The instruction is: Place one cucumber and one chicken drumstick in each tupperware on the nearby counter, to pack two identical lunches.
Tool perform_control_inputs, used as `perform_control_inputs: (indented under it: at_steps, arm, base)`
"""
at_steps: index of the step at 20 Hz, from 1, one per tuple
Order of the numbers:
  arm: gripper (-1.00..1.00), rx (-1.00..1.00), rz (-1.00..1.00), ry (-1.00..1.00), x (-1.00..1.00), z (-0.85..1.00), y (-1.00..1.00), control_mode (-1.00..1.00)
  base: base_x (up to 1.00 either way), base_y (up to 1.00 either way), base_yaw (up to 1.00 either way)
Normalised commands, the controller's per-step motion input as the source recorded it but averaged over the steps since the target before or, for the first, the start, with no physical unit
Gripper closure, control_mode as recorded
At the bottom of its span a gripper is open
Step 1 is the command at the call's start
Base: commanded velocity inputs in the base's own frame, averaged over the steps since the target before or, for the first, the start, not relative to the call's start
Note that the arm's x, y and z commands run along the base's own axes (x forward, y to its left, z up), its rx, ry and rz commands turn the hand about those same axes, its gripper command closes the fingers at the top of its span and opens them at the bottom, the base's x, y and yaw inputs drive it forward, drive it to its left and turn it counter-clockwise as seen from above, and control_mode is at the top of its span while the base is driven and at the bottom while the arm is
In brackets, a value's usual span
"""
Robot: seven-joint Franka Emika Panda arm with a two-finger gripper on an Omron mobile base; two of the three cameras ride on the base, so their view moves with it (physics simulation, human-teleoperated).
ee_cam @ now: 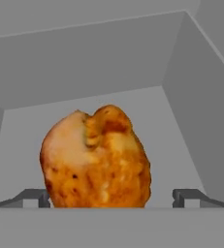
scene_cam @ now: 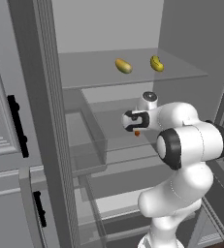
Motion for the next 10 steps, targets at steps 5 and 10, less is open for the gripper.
perform_control_inputs:
  at_steps: [5, 10]
  arm:
    - [-1.00, 0.00, 0.00, 0.00, -0.22, -0.47, 0.00, -1.00]
    - [-1.00, 0.00, 0.00, -0.01, -0.02, -0.42, 0.00, -1.00]
  base:
    - [0.00, 0.00, 0.00]
    - [0.00, 0.00, 0.00]
